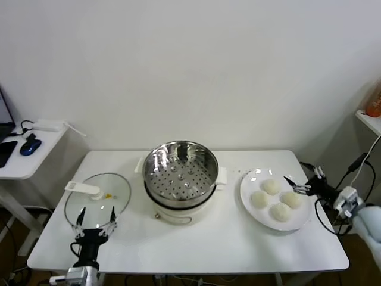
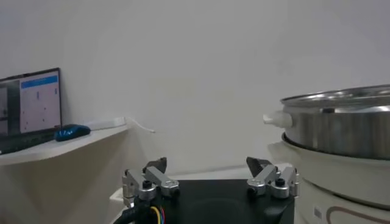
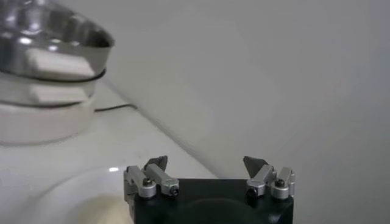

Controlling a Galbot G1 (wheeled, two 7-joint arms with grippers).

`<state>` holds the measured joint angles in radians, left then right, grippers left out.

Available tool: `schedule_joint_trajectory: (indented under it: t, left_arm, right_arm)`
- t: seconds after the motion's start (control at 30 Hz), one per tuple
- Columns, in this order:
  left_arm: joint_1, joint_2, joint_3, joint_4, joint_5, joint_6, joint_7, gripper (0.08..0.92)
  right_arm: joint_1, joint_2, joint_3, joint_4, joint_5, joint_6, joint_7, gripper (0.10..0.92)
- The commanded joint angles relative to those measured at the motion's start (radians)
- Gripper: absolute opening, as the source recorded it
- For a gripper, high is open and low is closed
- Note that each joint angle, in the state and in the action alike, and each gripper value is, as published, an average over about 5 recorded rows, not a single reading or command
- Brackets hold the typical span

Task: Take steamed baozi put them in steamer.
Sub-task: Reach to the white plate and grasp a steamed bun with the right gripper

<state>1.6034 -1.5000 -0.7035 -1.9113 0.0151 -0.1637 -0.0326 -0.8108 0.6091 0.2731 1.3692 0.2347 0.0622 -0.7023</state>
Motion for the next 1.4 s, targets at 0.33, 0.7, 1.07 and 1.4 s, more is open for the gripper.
schedule_joint_trajectory:
  t: [0.33,0.7,1.07,1.4]
  left_arm:
    - [-0.008,0.019,-0.007,-0.013,0.001,0.029,-0.007,0.823]
    - [-0.019,0.011,0.001,-0.021,0.011,0.050,-0.006,0.823]
    - [-0.019,0.012,-0.007,-0.024,0.010,0.058,-0.006,0.823]
    - [-0.018,0.018,-0.011,-0.021,0.004,0.062,-0.007,0.823]
  right_arm:
    - [1.117,0.049,-1.227,-0.486,-0.231,0.117,-0.523,0.823]
    - [1.107,0.247,-1.296,-0.683,-0.316,0.147,-0.532,0.823]
    - [0.985,0.359,-1.180,-0.776,-0.358,0.121,-0.500,0.823]
    - [0.900,0.393,-1.075,-0.808,-0.378,0.095,-0.482,0.823]
